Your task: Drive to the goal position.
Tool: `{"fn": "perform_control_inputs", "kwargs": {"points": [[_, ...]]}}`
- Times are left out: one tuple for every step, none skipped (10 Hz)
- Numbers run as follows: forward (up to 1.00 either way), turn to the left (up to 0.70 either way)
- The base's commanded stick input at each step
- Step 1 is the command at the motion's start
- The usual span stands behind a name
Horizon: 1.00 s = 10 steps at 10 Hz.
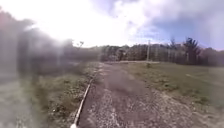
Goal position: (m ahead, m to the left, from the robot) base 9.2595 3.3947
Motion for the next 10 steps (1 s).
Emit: {"fn": "perform_control_inputs", "kwargs": {"points": [[0.7, 0.01], [0.7, 0.01], [0.7, 0.01], [0.7, 0.0], [0.7, 0.0], [0.7, 0.0], [0.7, 0.01], [0.7, 0.01], [0.7, 0.01], [0.7, 0.0]]}}
